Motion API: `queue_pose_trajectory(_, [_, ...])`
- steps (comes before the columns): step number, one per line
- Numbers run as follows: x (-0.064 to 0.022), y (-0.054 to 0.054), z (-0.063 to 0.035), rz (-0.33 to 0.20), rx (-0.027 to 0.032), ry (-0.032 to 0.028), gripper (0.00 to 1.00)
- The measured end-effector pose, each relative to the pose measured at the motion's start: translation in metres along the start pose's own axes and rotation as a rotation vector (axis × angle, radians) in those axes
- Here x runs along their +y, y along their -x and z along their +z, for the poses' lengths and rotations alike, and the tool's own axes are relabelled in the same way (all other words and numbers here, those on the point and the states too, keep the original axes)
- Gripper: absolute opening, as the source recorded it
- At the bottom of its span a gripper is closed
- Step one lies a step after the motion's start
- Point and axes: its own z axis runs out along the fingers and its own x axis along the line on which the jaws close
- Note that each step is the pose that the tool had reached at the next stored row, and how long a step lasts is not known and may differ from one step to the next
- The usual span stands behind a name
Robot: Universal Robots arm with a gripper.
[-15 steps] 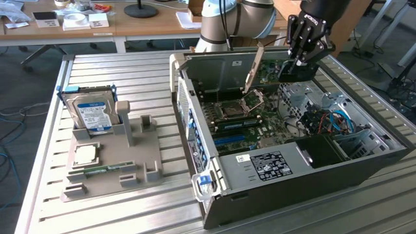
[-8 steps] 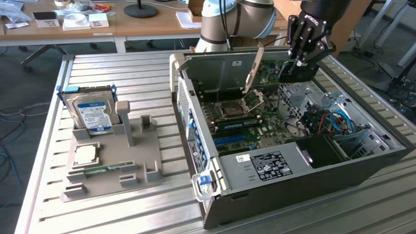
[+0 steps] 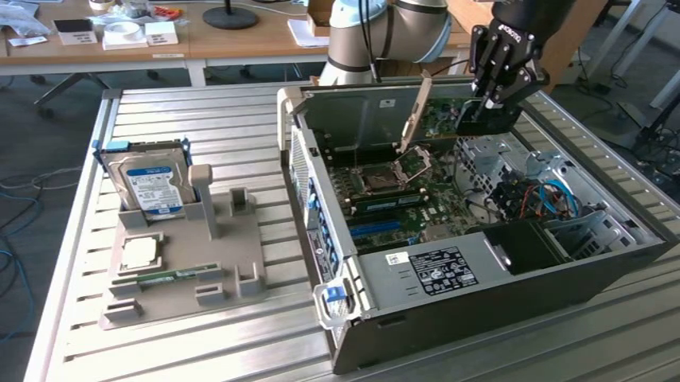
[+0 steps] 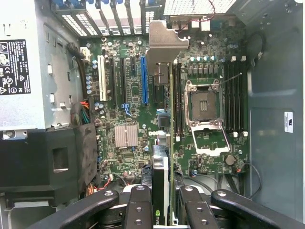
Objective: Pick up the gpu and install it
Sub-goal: 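Insert the gpu into the slot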
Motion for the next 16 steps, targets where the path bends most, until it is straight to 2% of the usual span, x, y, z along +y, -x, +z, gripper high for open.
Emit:
queue_pose_trajectory(10, [0.0002, -0.0002, 0.0008, -0.001, 0.0002, -0.0001, 0.27])
queue_pose_trajectory(16, [0.0008, -0.0013, 0.0027, -0.052, 0.0010, 0.0011, 0.27])
